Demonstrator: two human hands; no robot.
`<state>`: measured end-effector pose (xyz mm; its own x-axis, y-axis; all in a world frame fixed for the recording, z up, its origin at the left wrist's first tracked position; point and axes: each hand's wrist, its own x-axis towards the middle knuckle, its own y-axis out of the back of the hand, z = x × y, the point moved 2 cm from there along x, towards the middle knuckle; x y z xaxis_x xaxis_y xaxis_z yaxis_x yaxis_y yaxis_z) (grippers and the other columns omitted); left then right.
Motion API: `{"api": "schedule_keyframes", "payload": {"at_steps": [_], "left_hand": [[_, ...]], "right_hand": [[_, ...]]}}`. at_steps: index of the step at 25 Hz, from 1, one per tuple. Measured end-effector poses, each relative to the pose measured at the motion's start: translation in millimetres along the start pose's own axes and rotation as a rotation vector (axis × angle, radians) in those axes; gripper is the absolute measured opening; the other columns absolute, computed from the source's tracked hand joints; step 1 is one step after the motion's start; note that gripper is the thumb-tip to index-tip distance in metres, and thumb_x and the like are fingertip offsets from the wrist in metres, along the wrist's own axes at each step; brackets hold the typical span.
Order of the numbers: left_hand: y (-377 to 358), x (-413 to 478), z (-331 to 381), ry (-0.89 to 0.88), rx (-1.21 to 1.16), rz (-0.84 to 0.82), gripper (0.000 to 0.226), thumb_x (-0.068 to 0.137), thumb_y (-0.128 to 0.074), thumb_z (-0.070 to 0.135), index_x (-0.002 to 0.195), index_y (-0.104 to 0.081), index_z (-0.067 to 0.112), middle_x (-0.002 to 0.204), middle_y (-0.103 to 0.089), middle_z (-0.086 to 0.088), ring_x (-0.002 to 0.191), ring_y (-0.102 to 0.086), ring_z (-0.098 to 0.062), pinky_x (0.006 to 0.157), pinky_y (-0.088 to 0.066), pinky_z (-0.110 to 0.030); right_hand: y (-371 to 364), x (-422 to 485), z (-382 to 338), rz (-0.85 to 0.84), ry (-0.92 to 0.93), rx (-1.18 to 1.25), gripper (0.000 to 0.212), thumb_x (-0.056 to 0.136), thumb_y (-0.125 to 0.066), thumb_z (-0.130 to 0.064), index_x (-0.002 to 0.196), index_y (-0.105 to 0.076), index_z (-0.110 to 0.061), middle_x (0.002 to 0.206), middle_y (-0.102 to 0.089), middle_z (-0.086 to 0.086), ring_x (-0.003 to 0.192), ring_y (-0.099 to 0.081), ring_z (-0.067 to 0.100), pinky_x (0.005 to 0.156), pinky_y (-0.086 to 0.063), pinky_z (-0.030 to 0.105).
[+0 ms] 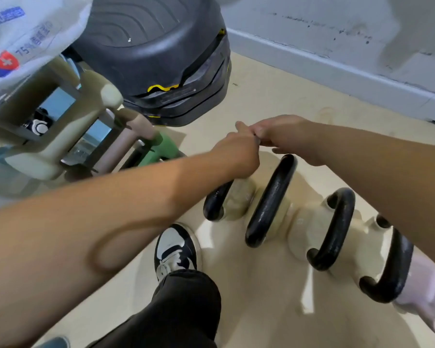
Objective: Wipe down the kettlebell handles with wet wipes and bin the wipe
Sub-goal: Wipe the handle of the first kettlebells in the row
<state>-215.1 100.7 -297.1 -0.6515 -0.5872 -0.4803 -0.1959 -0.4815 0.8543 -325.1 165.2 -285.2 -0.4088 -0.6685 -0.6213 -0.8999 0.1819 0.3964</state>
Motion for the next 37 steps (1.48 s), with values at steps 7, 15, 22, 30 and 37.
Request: {"api": "schedule_keyframes", "payload": {"at_steps": [7,15,22,30,37], "left_hand": [[6,2,33,-0.158,0.662,-0.038,0.030,0.095,-0.053,0.012,0.123,-0.063,0.018,0.121,-0.051,-0.008,0.113,-0.050,-0.031,0.077,-0.039,-0.033],[-4,-34,-21,-0.425,0.161,0.316,0.040,0.100,-0.034,0.039,0.130,-0.055,0.022,0.125,-0.058,-0.006,0.100,-0.061,-0.038,0.077,-0.055,-0.046],[-2,7,0,-0.258,0.240,0.144,0.028,0.093,-0.055,0.015,0.111,-0.074,0.023,0.107,-0.063,-0.002,0.102,-0.064,-0.034,0.076,-0.048,-0.033],[-2,10,-6,-0.325,0.181,0.250,0.033,0.099,-0.055,0.041,0.084,-0.073,0.018,0.087,-0.057,-0.001,0.078,-0.055,-0.026,0.063,-0.035,-0.032],[6,5,7,-0.269,0.210,0.178,0.024,0.094,-0.052,0.029,0.079,-0.068,0.019,0.102,-0.055,-0.007,0.083,-0.060,-0.035,0.068,-0.045,-0.037]], "right_hand": [[20,-11,3,0.244,0.048,-0.196,0.037,0.086,-0.048,-0.002,0.115,-0.071,-0.006,0.119,-0.069,0.014,0.111,-0.063,0.033,0.096,-0.054,0.038],[16,-7,12,0.163,0.032,-0.252,0.035,0.080,-0.046,-0.006,0.104,-0.072,-0.001,0.095,-0.068,0.012,0.081,-0.053,0.026,0.072,-0.046,0.030],[27,-27,12,0.147,0.123,-0.316,0.022,0.085,-0.046,-0.006,0.082,-0.066,-0.014,0.082,-0.061,0.005,0.077,-0.053,0.027,0.061,-0.044,0.027],[20,-11,21,0.187,0.245,-0.392,0.031,0.098,-0.045,-0.026,0.120,-0.066,-0.023,0.120,-0.065,-0.001,0.107,-0.060,0.023,0.094,-0.052,0.039],[-7,-27,22,0.192,0.217,-0.346,0.033,0.082,-0.046,-0.024,0.107,-0.067,-0.026,0.111,-0.069,-0.001,0.103,-0.064,0.027,0.085,-0.053,0.037]]}}
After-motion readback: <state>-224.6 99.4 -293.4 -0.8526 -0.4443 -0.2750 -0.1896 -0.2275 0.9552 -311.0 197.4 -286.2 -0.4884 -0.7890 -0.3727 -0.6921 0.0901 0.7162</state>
